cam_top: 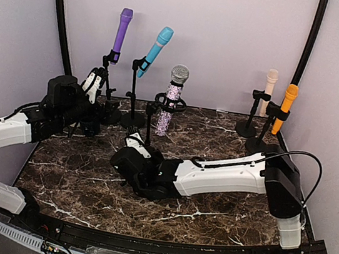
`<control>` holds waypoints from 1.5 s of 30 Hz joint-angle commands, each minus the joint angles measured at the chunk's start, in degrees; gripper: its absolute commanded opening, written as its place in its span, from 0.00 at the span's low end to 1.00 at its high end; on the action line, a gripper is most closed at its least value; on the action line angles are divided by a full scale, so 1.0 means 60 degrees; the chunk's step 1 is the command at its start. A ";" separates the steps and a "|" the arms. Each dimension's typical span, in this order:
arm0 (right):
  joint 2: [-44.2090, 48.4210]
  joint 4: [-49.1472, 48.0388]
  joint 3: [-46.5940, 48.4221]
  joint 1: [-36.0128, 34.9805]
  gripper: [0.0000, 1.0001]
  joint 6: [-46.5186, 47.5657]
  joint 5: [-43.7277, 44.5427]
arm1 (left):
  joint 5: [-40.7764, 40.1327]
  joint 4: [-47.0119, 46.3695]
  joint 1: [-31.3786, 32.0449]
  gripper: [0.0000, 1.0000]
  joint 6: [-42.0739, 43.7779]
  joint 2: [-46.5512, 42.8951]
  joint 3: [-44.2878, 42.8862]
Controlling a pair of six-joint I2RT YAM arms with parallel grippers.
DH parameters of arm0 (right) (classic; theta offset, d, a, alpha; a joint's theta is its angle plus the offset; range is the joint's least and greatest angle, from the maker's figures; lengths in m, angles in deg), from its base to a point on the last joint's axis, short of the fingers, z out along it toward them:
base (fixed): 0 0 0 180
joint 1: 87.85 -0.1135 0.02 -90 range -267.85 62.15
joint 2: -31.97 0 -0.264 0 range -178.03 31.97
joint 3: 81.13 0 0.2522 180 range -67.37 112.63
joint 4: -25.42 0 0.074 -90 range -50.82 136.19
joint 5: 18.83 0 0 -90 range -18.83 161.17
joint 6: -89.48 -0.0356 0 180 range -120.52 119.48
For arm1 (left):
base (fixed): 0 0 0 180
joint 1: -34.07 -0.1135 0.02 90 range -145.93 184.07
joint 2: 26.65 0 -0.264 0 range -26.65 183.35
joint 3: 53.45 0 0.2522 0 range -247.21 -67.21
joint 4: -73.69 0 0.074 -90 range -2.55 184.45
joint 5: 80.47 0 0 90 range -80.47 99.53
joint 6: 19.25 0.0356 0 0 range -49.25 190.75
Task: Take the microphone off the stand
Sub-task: Unscrew the knob on the stand of the microphone stand.
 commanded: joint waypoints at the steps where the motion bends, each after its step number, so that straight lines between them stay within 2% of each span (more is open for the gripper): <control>1: -0.0513 0.0298 0.0289 -0.0357 0.10 0.1206 -0.0017 | -0.0024 -0.0145 0.0011 0.83 0.0127 -0.0274 0.0103; 7: -0.0348 0.0018 0.0223 -0.0392 0.13 0.1281 -0.0299 | -0.0027 -0.0138 0.0011 0.83 0.0124 -0.0288 0.0109; 8: -0.0186 -0.0148 0.0144 -0.0392 0.18 0.1268 -0.0500 | -0.0028 -0.0144 0.0011 0.83 0.0122 -0.0289 0.0117; 13: 0.0887 -0.0963 -0.0506 -0.0383 0.65 0.1040 -0.1442 | -0.0009 -0.0145 0.0007 0.86 0.0122 -0.0254 0.0110; 15: 0.1402 -0.1208 -0.0895 -0.0388 0.75 0.0832 -0.1970 | 0.0023 -0.0144 0.0011 0.88 0.0122 -0.0222 0.0110; 17: 0.1967 -0.1547 -0.1411 -0.0392 0.80 0.0591 -0.2530 | 0.0023 -0.0125 0.0011 0.88 0.0122 -0.0182 0.0099; 22: 0.3403 -0.2299 -0.3058 -0.0343 0.84 -0.0549 -0.3452 | 0.0010 -0.0130 0.0011 0.89 0.0122 -0.0170 0.0110; 25: 0.4258 -0.2824 -0.4141 -0.0020 0.83 -0.2018 -0.4292 | 0.0024 -0.0157 0.0011 0.88 0.0108 -0.0186 0.0122; 30: 0.5332 -0.5172 -0.6348 0.0998 0.81 -0.4652 -0.6573 | 0.0146 -0.0080 0.0020 0.89 0.0000 -0.0165 0.0057; 32: 0.5303 -0.6090 -0.6910 0.1316 0.81 -0.5388 -0.7314 | 0.0205 -0.0084 0.0018 0.88 -0.0053 -0.0182 0.0061; 36: 0.4862 -0.6544 -0.6858 0.1681 0.79 -0.6065 -0.8318 | 0.0176 -0.0087 0.0025 0.88 -0.0047 -0.0199 0.0058; 41: 0.4273 -0.8237 -0.7209 0.2290 0.76 -0.7736 -0.9683 | 0.0062 -0.0085 0.0026 0.89 0.0091 -0.0247 0.0065; 45: 0.3767 -0.8168 -0.6882 0.2485 0.72 -0.8265 -1.0057 | 0.0013 -0.0094 0.0026 0.89 0.0160 -0.0307 0.0083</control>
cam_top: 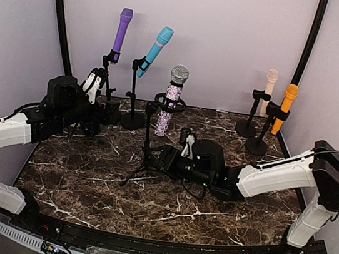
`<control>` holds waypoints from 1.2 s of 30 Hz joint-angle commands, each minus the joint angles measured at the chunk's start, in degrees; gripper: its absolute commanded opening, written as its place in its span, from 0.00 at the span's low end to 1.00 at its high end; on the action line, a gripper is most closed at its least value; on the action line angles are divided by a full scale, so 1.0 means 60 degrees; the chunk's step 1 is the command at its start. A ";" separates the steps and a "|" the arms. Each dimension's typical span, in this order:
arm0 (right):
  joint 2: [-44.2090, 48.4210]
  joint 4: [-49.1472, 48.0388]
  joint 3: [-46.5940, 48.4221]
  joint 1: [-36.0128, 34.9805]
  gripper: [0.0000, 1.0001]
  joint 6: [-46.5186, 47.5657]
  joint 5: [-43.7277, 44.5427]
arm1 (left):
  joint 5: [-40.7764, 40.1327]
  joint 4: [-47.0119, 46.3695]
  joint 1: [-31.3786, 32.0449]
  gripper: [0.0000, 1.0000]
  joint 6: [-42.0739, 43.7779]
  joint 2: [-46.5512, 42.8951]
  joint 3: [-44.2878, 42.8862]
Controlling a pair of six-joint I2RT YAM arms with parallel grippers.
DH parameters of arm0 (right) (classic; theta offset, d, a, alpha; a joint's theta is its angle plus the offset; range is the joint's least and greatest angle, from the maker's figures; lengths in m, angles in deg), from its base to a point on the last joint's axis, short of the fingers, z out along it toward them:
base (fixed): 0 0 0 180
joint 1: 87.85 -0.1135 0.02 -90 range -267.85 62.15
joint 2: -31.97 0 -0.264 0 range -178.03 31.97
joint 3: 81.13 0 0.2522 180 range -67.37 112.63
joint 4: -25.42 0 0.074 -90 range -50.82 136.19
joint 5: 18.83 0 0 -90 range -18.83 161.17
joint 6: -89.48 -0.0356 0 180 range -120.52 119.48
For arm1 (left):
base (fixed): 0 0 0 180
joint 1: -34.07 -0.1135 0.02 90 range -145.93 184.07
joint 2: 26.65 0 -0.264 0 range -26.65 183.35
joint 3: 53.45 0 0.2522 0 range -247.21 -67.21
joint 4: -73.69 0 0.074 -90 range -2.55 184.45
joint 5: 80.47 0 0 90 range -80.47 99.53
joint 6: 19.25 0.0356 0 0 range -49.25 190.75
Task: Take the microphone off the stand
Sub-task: Unscrew the knob on the stand of the microphone stand.
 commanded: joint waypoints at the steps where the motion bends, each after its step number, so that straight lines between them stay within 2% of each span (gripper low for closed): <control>1: -0.0608 -0.0908 0.0282 0.0223 0.71 -0.1235 -0.0956 | -0.0066 -0.0103 0.0026 0.89 0.0161 -0.0283 0.0038; 19: -0.1588 -0.0606 0.1403 0.0426 0.53 -0.1415 -0.1187 | -0.0082 -0.0105 0.0040 0.89 0.0204 -0.0354 0.0037; 36: -0.1821 -0.0118 0.1812 0.0428 0.34 -0.1214 -0.0676 | -0.0100 -0.0120 0.0039 0.89 0.0236 -0.0413 0.0037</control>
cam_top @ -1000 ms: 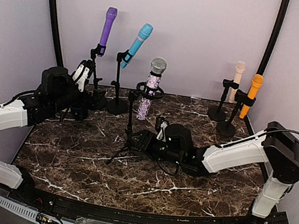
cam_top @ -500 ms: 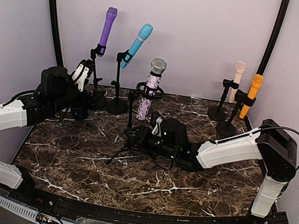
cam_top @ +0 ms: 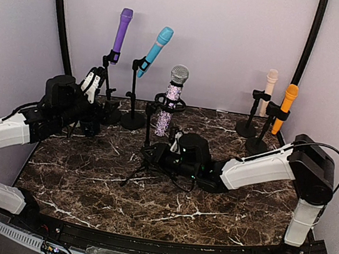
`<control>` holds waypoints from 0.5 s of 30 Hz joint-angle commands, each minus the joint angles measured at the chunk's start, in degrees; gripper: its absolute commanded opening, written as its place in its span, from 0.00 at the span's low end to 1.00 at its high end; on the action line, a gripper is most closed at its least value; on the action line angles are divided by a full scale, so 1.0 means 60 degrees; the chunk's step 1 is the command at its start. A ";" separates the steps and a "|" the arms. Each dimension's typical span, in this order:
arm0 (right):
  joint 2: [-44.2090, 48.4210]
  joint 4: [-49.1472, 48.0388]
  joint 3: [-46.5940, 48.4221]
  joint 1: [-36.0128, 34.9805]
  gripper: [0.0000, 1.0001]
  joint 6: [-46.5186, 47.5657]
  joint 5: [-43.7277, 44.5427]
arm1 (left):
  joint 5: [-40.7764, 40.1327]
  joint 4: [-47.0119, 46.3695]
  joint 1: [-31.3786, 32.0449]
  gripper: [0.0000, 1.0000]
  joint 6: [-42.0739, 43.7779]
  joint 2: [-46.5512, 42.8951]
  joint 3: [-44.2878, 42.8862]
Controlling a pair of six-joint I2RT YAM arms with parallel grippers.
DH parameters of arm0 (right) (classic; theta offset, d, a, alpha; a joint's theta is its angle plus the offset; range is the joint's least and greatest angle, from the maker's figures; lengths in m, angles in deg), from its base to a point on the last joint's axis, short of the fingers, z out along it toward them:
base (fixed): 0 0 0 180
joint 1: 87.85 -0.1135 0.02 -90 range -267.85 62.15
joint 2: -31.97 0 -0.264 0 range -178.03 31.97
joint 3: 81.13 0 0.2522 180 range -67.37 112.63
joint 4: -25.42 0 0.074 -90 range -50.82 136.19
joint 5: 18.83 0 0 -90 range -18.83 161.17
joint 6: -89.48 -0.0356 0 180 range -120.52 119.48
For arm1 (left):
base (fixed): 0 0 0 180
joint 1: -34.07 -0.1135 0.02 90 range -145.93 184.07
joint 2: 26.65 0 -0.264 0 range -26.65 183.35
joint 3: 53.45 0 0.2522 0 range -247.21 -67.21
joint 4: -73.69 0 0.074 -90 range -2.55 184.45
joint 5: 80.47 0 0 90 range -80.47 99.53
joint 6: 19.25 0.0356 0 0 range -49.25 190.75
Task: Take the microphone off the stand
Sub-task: Unscrew the knob on the stand of the microphone stand.
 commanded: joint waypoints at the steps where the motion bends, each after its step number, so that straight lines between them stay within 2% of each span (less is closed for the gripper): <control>1: -0.0129 0.0024 0.0356 0.0044 0.33 0.0163 0.0314 | -0.0064 -0.0116 0.0040 0.89 0.0104 -0.0285 0.0037; 4: -0.0113 0.0098 0.0373 0.0045 0.29 0.0258 0.0426 | -0.0039 -0.0109 0.0039 0.89 0.0109 -0.0286 0.0037; 12: -0.0073 0.0277 0.0437 0.0043 0.28 0.0443 0.0572 | -0.0038 -0.0108 0.0040 0.89 0.0121 -0.0286 0.0037; 15: -0.0064 0.0371 0.0468 0.0045 0.24 0.0515 0.0656 | -0.0040 -0.0109 0.0037 0.88 0.0119 -0.0286 0.0037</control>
